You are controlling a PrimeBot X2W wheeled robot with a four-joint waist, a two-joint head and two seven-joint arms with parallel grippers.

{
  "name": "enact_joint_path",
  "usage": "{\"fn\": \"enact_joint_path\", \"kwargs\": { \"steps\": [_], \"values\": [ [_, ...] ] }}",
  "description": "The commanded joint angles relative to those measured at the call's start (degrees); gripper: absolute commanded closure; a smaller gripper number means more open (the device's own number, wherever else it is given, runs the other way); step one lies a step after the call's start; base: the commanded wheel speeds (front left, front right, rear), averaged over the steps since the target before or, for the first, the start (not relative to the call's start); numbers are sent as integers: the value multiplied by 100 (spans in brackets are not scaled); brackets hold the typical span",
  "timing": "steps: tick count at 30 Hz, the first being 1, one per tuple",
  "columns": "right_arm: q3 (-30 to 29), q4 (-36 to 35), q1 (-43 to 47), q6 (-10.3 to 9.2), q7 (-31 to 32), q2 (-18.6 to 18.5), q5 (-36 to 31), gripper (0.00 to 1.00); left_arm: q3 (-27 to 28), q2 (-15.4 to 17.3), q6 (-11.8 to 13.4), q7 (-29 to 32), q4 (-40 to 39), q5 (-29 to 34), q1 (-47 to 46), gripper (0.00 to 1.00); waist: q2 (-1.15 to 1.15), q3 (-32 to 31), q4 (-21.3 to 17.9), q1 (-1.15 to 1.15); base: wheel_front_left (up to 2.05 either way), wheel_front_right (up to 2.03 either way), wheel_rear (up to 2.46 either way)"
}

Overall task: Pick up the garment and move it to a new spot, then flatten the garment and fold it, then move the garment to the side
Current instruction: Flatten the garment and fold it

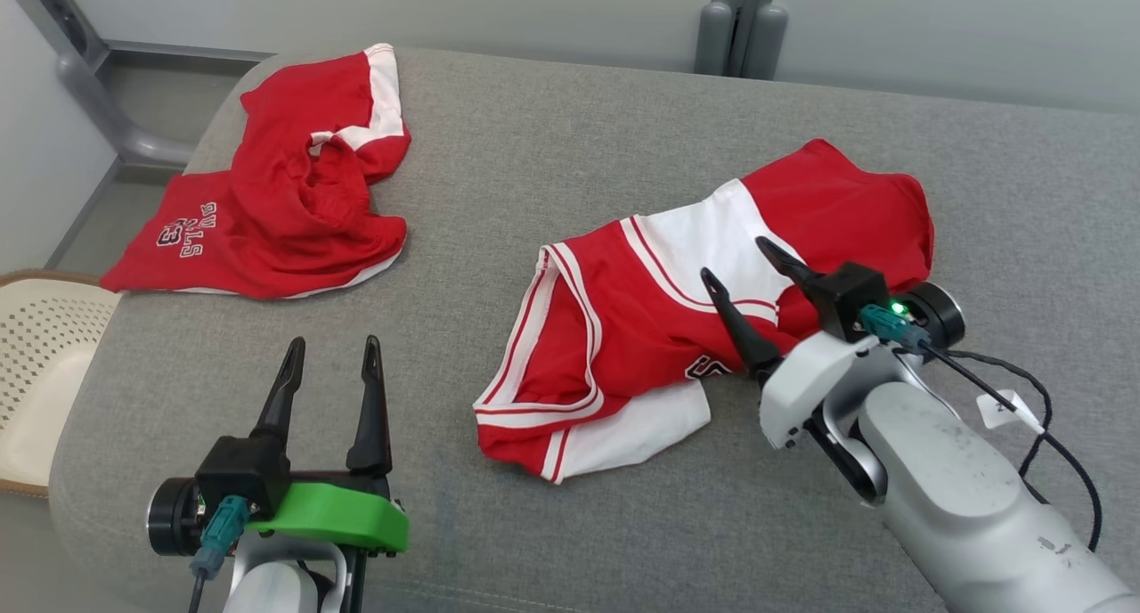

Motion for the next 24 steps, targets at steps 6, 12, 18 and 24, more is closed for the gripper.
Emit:
{"fn": "enact_joint_path", "kwargs": {
  "steps": [6, 12, 18, 24],
  "values": [
    [-259, -349, 684, -9, -18, -310, -272, 0, 21, 8, -17, -5, -53, 21, 53, 0, 0, 2, -150, 0, 0, 0, 0],
    [-133, -448, 1015, -9, 92, -544, -333, 0, -35, 8, 5, -5, -89, -36, 18, 0, 0, 97, -152, 0, 0, 0, 0],
    [-86, -225, 954, -9, 351, -612, -334, 100, -108, 8, 55, -5, -101, -77, -57, 0, 0, 196, -105, 0, 0, 0, 0],
    [-126, -232, 882, -9, 196, -631, -248, 100, -59, 8, 79, -5, -51, -40, -13, 0, 0, 129, -221, 0, 0, 0, 0]
  ]
}}
